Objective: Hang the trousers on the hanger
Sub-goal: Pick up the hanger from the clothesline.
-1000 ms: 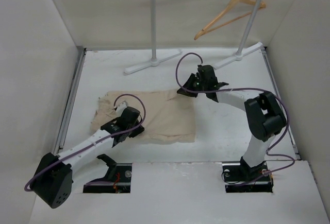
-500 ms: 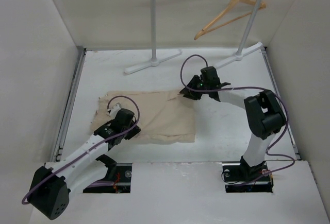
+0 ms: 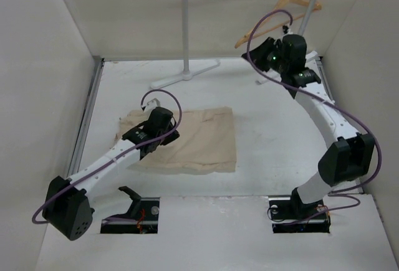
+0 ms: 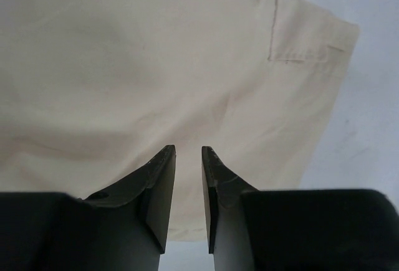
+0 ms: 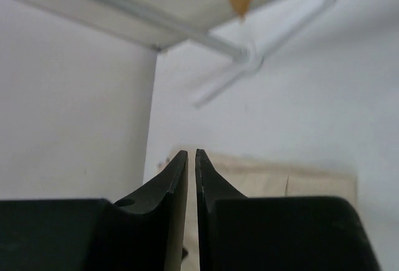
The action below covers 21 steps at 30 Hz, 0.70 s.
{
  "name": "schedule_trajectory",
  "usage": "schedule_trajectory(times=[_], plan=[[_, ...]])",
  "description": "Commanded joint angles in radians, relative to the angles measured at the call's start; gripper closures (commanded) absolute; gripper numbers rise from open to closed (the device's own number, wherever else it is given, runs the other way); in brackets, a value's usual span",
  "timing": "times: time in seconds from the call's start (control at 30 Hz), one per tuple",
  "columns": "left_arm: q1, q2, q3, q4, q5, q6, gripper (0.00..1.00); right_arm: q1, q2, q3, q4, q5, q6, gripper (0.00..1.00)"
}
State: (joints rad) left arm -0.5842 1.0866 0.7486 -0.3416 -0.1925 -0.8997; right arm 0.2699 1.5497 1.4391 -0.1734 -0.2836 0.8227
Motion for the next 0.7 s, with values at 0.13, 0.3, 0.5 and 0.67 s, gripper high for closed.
schedule_trajectory(times=[0.13,0.3,0.5,0.67], plan=[[-0.032,0.058,0.093,-0.030,-0.116,0.133,0.81,-0.109,0.200,0.377,-0.051,0.146,-0.103,0.55],[-0.044,0.085,0.101,-0.046,-0.127,0.162,0.80,-0.157,0.351,0.581,-0.090,0.133,-0.099,0.45],[-0.044,0.121,0.100,-0.040,-0.116,0.160,0.77,-0.169,0.489,0.771,-0.153,0.086,-0.106,0.45],[-0.055,0.150,0.103,-0.030,-0.116,0.148,0.77,-0.165,0.541,0.823,-0.118,0.003,-0.102,0.45]])
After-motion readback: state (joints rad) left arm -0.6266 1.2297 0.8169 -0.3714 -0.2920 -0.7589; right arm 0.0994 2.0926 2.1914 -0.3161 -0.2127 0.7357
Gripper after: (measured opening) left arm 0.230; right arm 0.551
